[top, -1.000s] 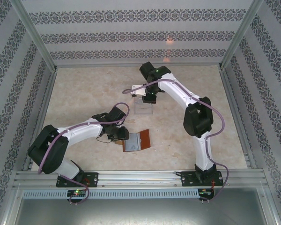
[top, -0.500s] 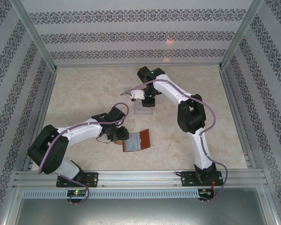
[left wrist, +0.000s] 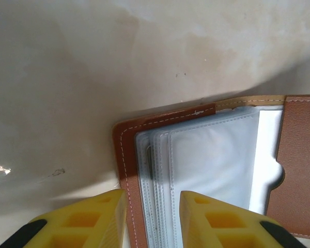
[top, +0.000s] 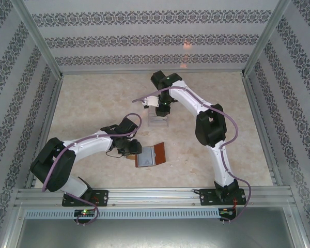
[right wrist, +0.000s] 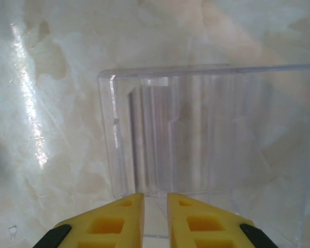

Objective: Take the credit cards out of the card holder

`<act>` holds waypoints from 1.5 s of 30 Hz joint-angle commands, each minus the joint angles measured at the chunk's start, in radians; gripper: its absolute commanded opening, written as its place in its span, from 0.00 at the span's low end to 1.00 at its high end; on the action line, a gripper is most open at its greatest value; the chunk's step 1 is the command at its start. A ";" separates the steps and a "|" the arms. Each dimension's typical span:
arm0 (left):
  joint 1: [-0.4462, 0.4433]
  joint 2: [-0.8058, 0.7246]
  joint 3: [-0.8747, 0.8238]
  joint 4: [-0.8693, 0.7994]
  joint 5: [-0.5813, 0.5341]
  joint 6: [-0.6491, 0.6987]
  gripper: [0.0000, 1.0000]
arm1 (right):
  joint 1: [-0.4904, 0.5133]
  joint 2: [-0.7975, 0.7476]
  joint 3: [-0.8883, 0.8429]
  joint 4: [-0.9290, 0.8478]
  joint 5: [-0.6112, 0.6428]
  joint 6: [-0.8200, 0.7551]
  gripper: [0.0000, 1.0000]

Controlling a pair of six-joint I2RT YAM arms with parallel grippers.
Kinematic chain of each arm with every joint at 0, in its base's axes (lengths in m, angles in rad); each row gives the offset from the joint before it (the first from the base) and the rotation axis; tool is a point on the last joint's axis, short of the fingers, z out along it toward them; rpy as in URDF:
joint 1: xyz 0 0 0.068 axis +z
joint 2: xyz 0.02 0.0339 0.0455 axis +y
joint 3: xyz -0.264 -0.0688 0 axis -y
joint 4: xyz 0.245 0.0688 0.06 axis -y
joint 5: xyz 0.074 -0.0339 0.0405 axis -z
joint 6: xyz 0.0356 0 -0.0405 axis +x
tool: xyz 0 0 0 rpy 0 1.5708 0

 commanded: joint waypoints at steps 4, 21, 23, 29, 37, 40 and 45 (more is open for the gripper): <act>0.018 0.011 -0.011 0.009 -0.002 0.021 0.31 | 0.009 -0.166 -0.123 0.119 0.013 0.184 0.21; 0.030 0.033 -0.016 0.012 0.012 0.043 0.29 | -0.009 -0.130 -0.265 0.236 -0.145 0.392 0.12; 0.029 0.034 -0.016 0.012 0.012 0.043 0.29 | -0.012 -0.108 -0.249 0.246 -0.128 0.402 0.10; 0.030 0.030 -0.020 0.016 0.011 0.035 0.28 | -0.013 -0.083 -0.226 0.290 -0.092 0.431 0.00; 0.030 0.024 -0.019 0.013 0.012 0.036 0.28 | -0.016 -0.088 -0.217 0.321 -0.044 0.438 0.00; 0.031 0.024 -0.017 0.011 0.010 0.037 0.28 | -0.019 -0.081 -0.219 0.328 -0.018 0.435 0.00; 0.031 0.026 -0.017 0.014 0.009 0.037 0.28 | -0.020 -0.054 -0.222 0.314 0.005 0.422 0.00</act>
